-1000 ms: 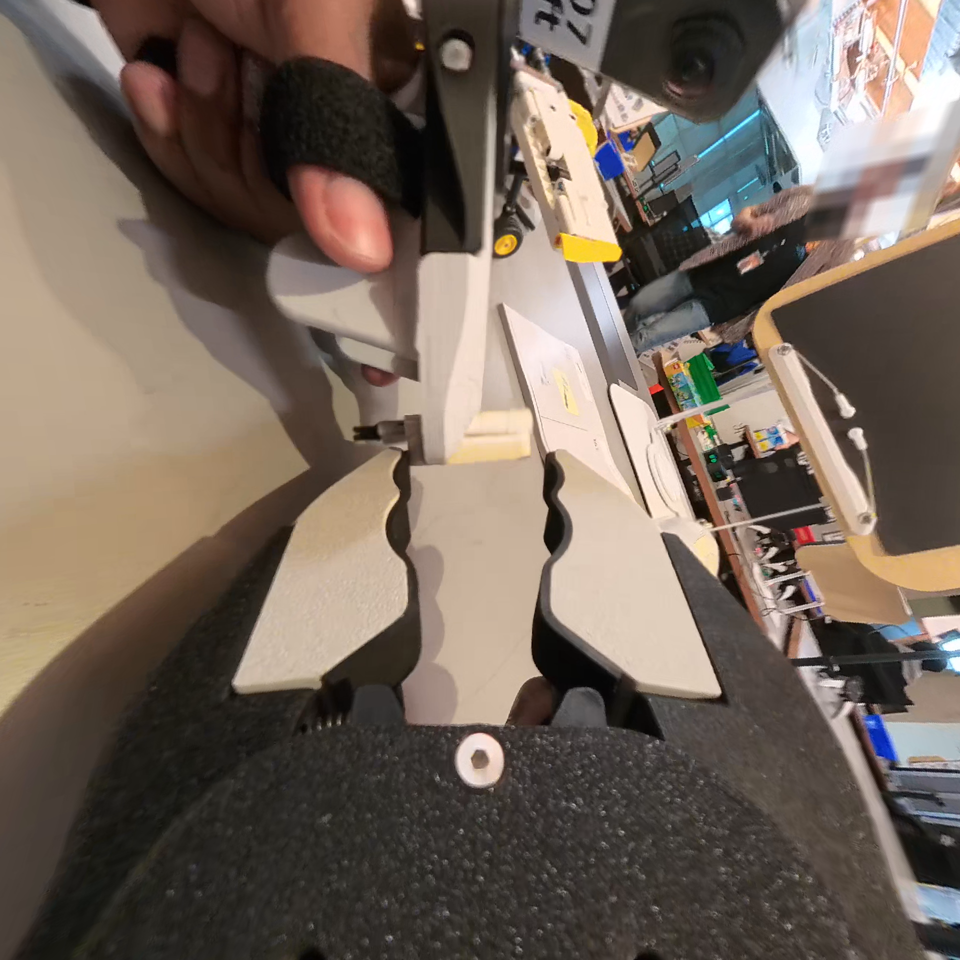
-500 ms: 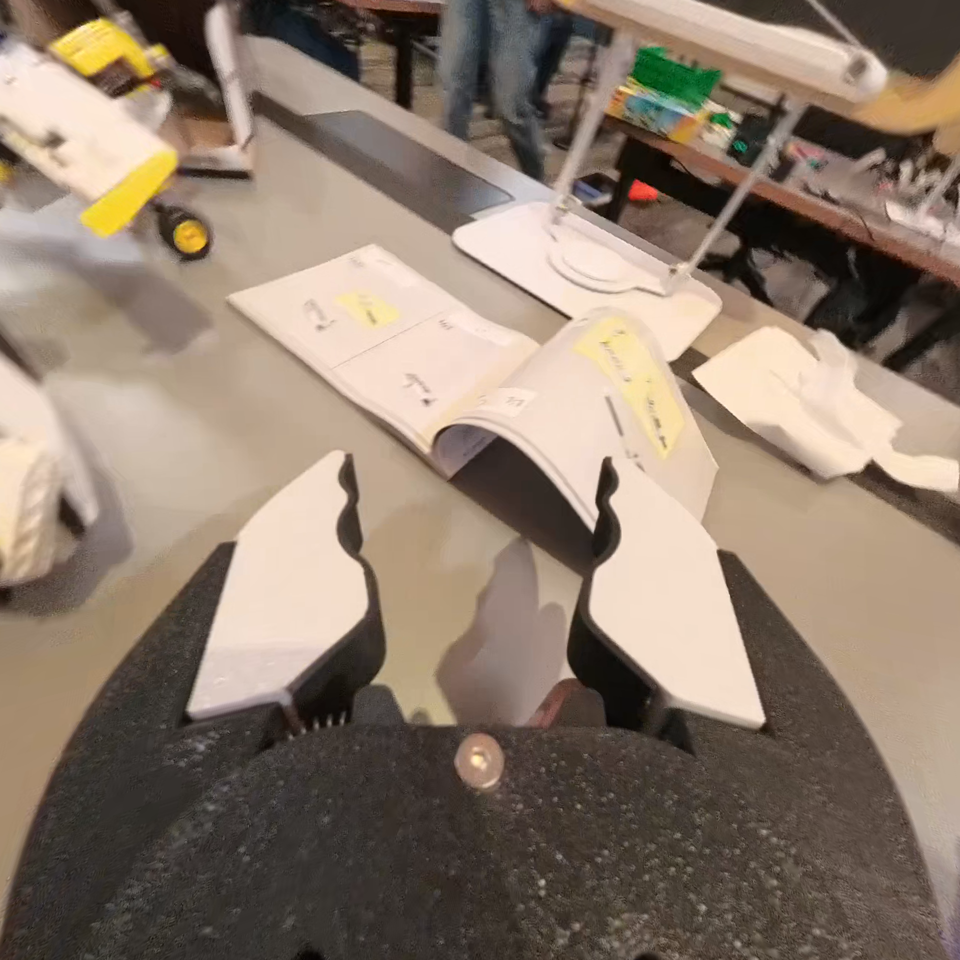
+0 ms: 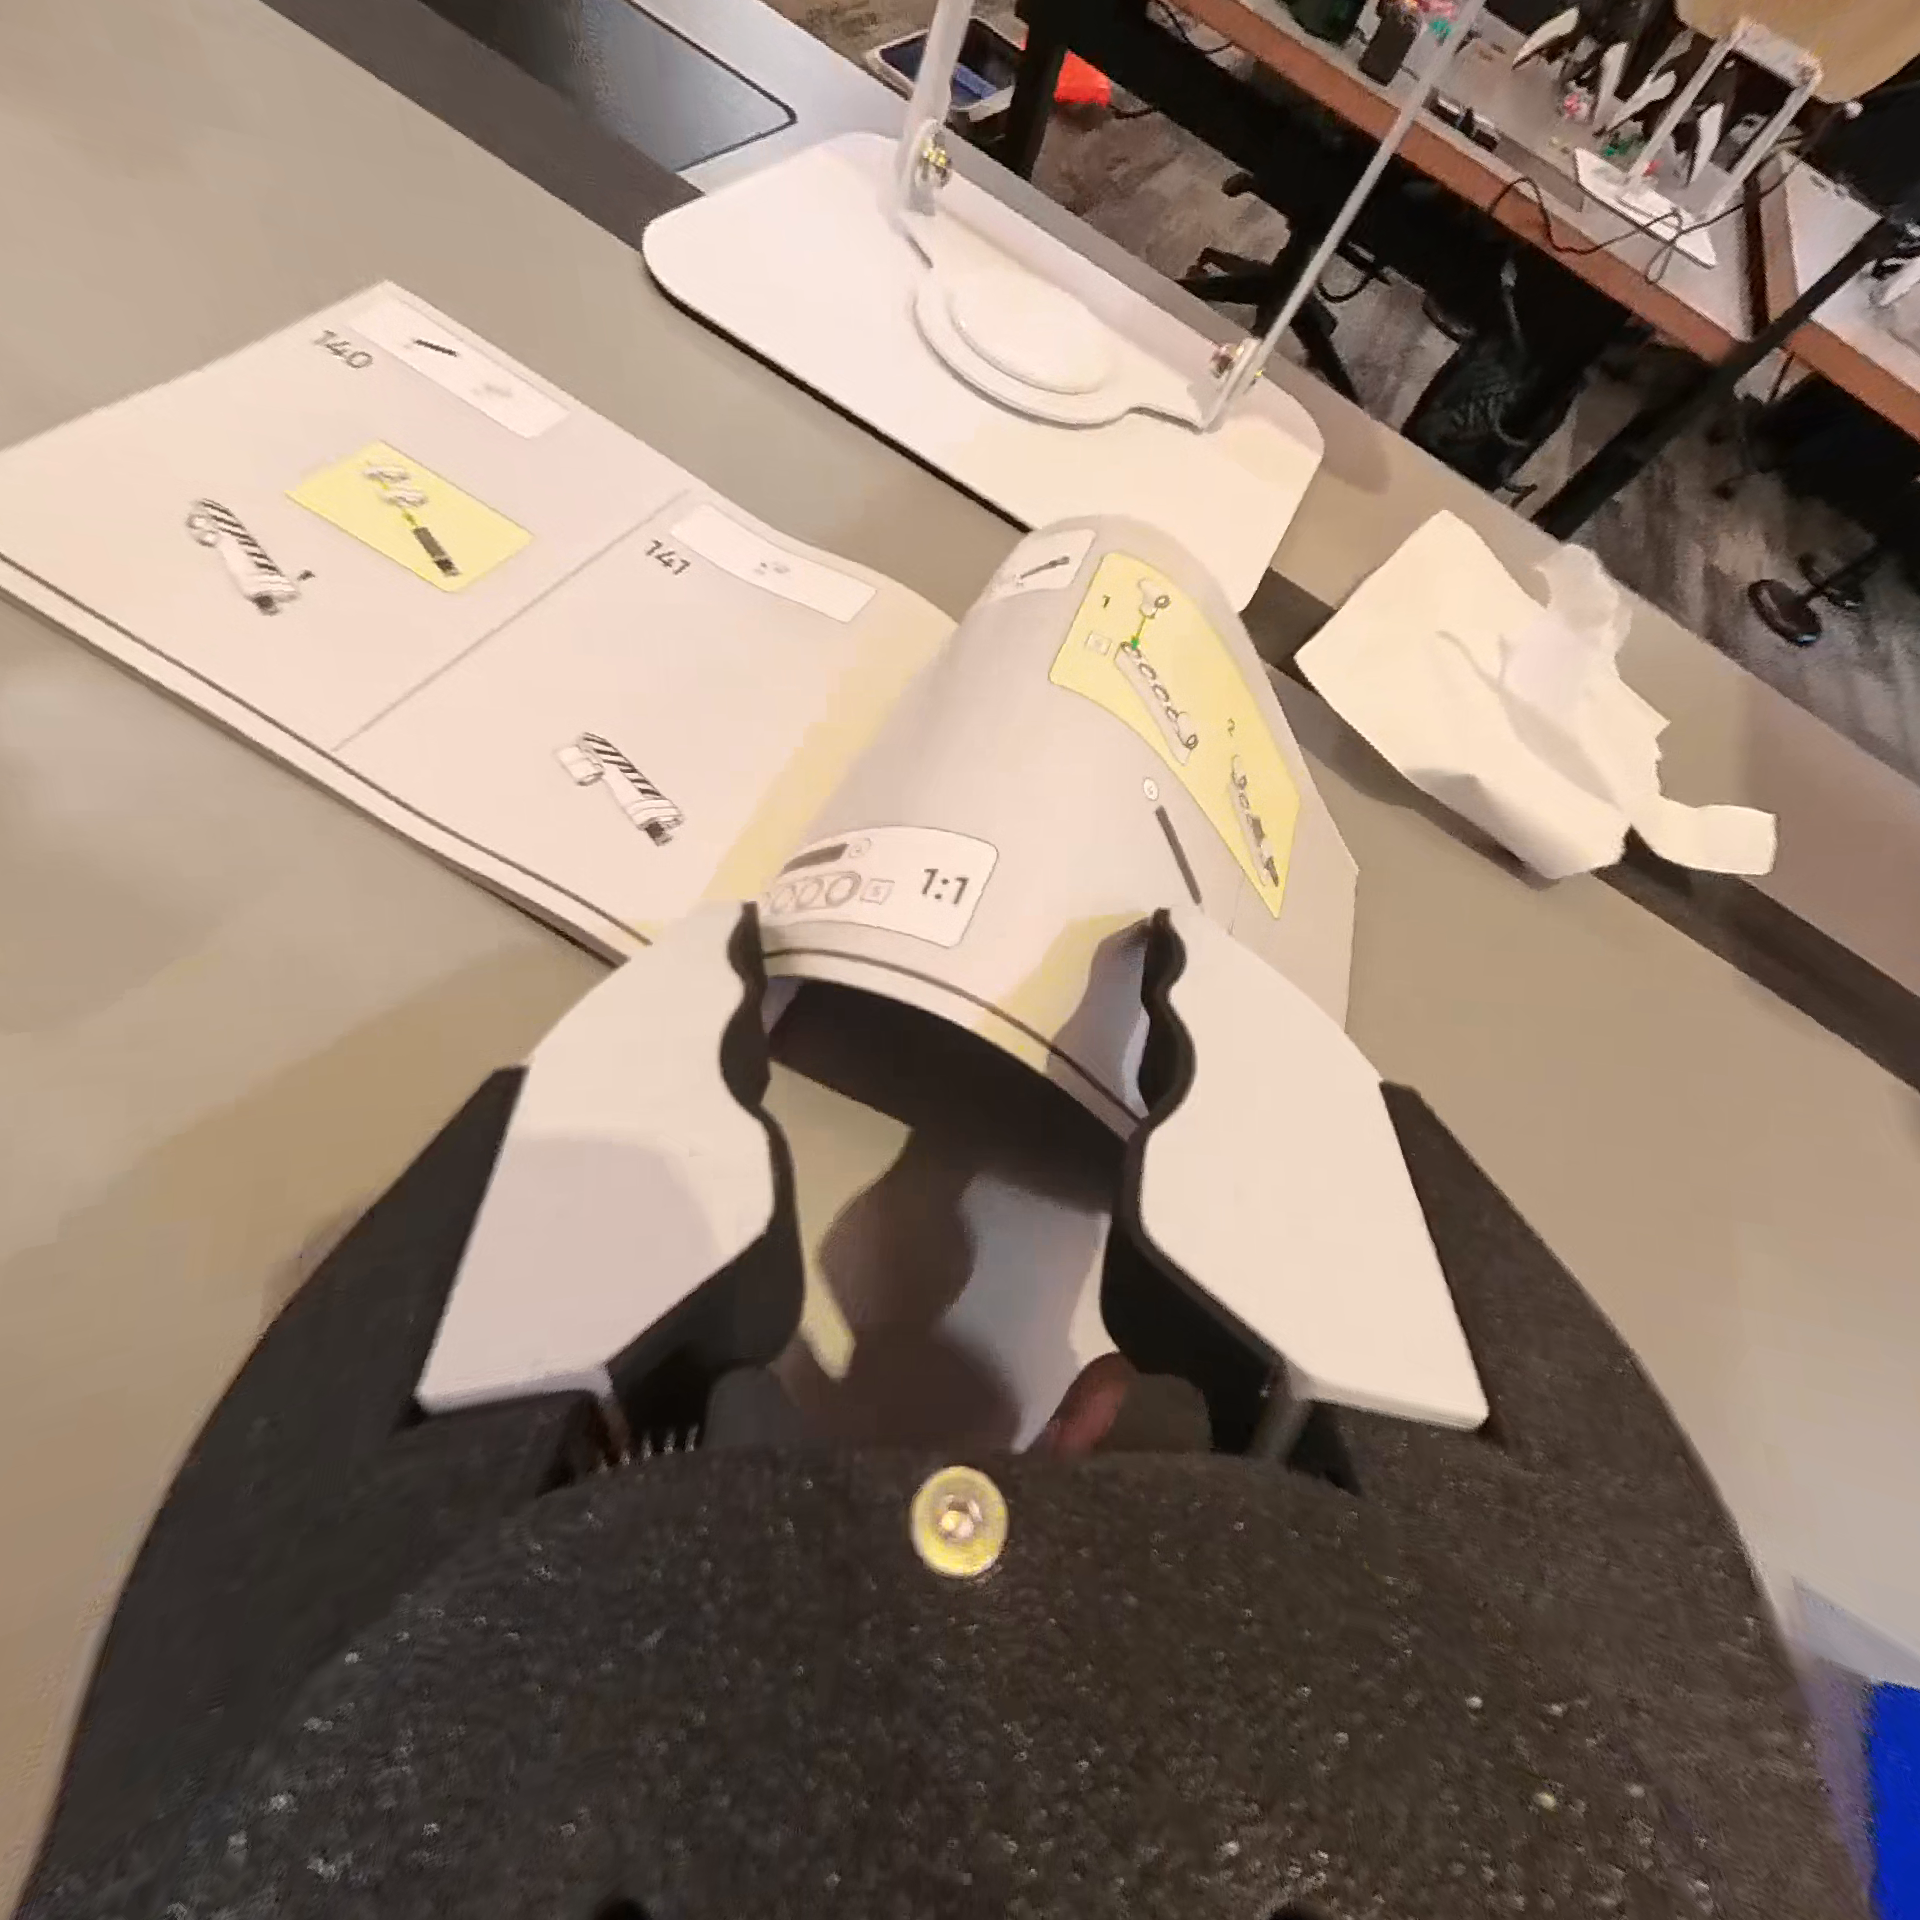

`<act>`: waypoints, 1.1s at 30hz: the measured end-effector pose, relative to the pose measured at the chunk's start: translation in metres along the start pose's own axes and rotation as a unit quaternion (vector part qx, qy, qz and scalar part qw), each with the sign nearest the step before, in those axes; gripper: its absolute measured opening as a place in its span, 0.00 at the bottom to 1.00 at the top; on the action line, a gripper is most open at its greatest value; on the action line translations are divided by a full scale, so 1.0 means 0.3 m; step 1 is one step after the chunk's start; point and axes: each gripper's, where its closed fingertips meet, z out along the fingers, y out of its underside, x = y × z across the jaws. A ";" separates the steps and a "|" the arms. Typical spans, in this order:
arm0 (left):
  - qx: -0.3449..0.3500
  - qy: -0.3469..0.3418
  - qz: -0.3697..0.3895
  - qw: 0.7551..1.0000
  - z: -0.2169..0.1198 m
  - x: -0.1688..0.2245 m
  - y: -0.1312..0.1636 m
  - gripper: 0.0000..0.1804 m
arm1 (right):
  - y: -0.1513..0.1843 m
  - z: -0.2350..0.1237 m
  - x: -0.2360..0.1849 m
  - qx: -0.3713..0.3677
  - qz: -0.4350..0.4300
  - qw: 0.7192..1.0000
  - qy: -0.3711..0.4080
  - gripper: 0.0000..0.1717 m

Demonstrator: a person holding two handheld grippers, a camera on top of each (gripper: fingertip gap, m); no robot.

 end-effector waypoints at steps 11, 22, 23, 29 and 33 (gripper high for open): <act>-0.001 0.000 0.003 1.000 -0.006 0.003 0.004 0.13 | -0.035 0.001 -0.028 -0.002 -0.104 0.993 0.054 0.28; 0.000 -0.004 0.006 1.000 -0.010 0.002 0.005 0.13 | -0.086 0.003 -0.111 0.003 -0.217 0.972 0.086 0.27; 0.000 -0.007 0.005 1.000 -0.012 -0.002 0.005 0.13 | -0.090 0.005 -0.120 0.005 -0.225 0.971 0.087 0.26; 0.003 -0.025 -0.009 1.000 -0.025 -0.034 0.002 0.13 | -0.114 0.005 -0.168 0.017 -0.268 0.959 0.094 0.26; -0.004 -0.030 -0.009 1.000 -0.024 -0.039 0.005 0.13 | -0.101 -0.003 -0.165 0.017 -0.265 0.960 0.089 0.26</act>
